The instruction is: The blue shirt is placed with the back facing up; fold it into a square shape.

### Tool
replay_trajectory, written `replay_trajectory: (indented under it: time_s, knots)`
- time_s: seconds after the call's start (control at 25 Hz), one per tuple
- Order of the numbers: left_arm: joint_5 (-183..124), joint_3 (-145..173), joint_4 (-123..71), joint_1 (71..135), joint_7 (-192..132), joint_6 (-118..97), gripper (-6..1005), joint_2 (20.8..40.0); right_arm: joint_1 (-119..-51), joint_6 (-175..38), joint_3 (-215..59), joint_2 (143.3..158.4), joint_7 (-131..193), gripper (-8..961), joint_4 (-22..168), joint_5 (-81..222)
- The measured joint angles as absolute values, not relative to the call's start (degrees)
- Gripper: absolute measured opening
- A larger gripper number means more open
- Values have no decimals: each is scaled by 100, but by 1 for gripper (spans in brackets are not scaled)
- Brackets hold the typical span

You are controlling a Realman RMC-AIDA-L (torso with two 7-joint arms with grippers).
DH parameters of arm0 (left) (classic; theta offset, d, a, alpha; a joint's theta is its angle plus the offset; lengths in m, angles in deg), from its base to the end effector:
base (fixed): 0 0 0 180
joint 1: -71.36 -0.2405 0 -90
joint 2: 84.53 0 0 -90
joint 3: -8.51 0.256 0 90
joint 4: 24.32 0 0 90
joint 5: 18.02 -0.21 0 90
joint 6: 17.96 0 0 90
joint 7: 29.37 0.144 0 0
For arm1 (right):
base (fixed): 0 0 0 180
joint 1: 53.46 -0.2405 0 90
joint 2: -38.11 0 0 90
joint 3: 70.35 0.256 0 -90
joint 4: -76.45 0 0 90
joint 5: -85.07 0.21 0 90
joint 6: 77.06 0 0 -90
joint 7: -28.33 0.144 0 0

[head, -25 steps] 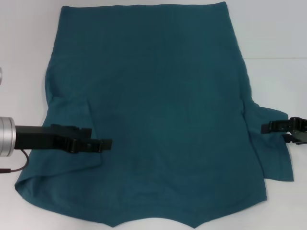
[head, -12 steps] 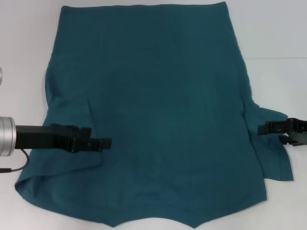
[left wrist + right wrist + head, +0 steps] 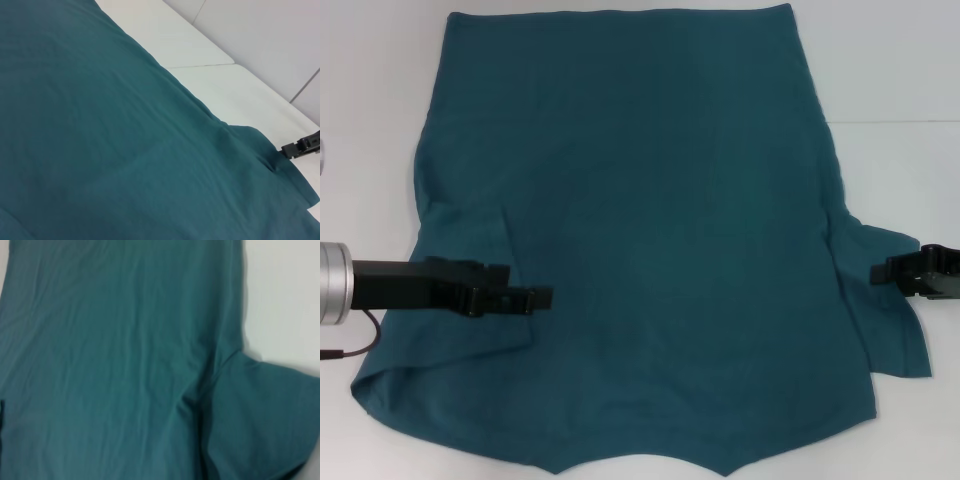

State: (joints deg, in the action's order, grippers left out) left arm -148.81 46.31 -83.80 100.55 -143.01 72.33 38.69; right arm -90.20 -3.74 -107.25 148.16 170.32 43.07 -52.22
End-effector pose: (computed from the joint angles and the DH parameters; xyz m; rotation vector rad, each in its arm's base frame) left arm -0.2603 0.3371 0.0293 -2.5691 -1.1544 -0.4021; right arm 0.3250 0.3762 0.0492 -1.9942 1.8750 0.2857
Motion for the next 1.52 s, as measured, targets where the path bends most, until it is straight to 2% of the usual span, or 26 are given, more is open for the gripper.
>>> replay_trajectory:
  time_s: [0.12, 0.32, 0.56, 0.76, 1.08, 1.32, 1.52]
  knots:
    - [-14879, 4631, -8386, 10060, -14301, 7229, 918, 3869, -9025, -387, -10726, 14810, 17068, 629, 4301, -5273]
    - [-14879, 4631, -8391, 10063, -14301, 7215, 918, 3869, -9026, -419, -10726, 14792, 17098, 383, 4310, -5331]
    - [-14879, 4630, -8385, 10063, -14301, 7163, 917, 3870, -9051, -430, -10732, 14799, 17107, 144, 4314, -5403]
    - [-14879, 4631, -8375, 10063, -14301, 7158, 917, 3870, -9050, -432, -10735, 14798, 17113, 9, 4314, -5414]
    - [-14879, 4631, -8365, 10057, -14305, 7158, 917, 3870, -9037, -436, -10750, 14791, 17115, 52, 4365, -5416]
    - [-14879, 4630, -8365, 10027, -14307, 7160, 917, 3870, -8981, -337, -10759, 14747, 17164, 282, 4370, -5417]
    - [-14880, 4630, -8365, 10011, -14309, 7160, 917, 3878, -8965, -349, -10724, 14701, 17184, 359, 4368, -5529]
